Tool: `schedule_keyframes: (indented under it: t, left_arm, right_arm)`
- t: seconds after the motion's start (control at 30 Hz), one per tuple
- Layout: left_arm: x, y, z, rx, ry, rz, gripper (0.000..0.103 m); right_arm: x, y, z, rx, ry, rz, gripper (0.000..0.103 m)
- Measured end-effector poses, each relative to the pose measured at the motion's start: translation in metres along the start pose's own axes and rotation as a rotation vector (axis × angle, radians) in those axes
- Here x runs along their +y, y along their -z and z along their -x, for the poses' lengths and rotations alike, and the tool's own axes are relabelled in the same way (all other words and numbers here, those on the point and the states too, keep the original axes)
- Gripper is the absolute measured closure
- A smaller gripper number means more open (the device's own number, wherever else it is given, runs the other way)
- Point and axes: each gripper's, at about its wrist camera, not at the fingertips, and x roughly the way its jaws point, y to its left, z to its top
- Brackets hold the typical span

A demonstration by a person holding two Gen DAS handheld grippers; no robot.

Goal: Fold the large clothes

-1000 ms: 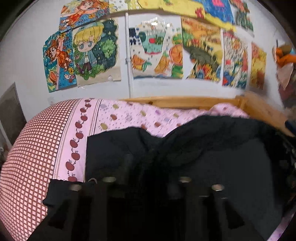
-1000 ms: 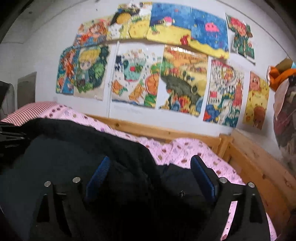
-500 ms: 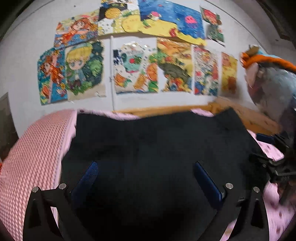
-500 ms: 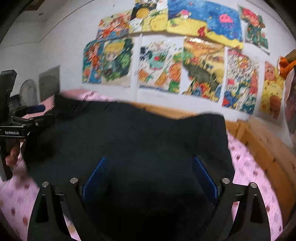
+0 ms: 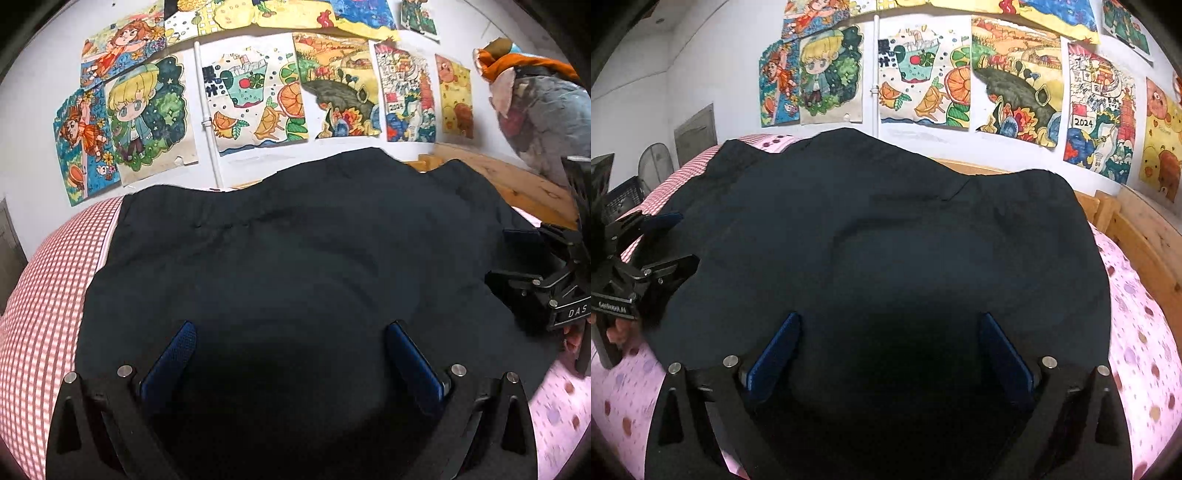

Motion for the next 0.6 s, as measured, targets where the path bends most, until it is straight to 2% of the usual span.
schedule_keyframes:
  t: [0.2, 0.37, 0.6]
  left_arm:
    - [0.017, -0.021, -0.033, 0.050, -0.020, 0.086, 0.000]
    - [0.035, -0.040, -0.051, 0.052, -0.044, 0.161, 0.000]
    - [0.046, -0.056, -0.077, 0.102, -0.072, 0.199, 0.000]
  right_arm:
    - [-0.008, -0.020, -0.032, 0.040, 0.003, -0.027, 0.006]
    - [-0.016, -0.045, -0.046, 0.031, 0.028, -0.042, 0.005]
    - [-0.040, -0.062, -0.077, 0.087, 0.021, -0.158, 0.004]
